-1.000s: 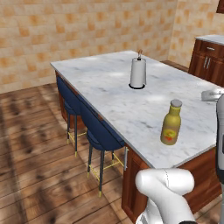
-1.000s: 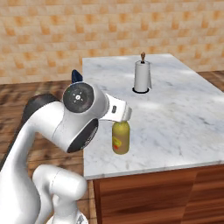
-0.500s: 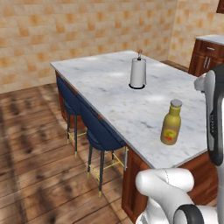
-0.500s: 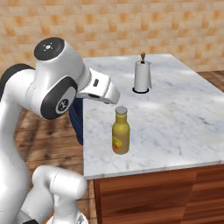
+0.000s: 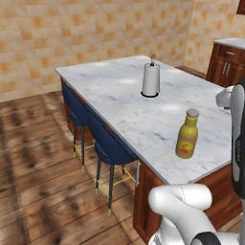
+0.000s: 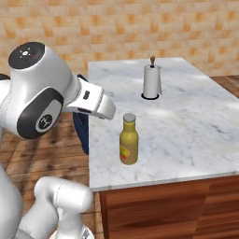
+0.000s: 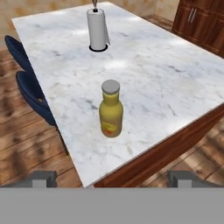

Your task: Move the drinks to the dining counter.

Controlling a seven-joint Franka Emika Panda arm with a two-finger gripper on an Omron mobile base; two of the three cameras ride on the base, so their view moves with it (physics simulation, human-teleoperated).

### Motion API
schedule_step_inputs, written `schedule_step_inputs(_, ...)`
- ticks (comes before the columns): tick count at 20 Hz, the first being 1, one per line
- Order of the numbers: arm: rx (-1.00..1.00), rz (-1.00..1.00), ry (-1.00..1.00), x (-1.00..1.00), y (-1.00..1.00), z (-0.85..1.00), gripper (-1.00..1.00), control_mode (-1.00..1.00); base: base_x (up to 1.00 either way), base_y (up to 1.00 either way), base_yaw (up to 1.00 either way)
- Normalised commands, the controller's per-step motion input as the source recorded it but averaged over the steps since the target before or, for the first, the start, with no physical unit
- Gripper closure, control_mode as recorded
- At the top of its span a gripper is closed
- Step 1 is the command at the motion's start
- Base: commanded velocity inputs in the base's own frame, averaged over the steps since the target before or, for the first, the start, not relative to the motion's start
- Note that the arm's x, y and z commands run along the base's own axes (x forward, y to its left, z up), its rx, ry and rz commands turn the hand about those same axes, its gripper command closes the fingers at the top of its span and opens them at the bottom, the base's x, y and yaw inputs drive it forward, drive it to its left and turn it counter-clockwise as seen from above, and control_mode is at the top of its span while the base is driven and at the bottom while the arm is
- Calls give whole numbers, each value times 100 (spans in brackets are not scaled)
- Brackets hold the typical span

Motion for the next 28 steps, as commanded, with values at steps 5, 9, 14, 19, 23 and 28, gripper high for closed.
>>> schedule_step_inputs(5, -16, 0, -7, -25, 56, -4, -100, -100, 0, 0, 0)
schedule_step_inputs(9, -9, -1, -5, -51, 38, -24, -100, -100, 0, 0, 0)
schedule_step_inputs(14, -5, 0, -2, -36, 13, -5, -100, 100, -22, 2, 0)
schedule_step_inputs(19, 0, 0, 0, 0, 0, 0, -100, 100, -9, -47, -24)
schedule_step_inputs(23, 0, 0, 0, 0, 0, 0, -100, 100, 0, -63, -73)
schedule_step_inputs(28, 0, 0, 0, 0, 0, 0, -100, 100, 0, -13, -92)
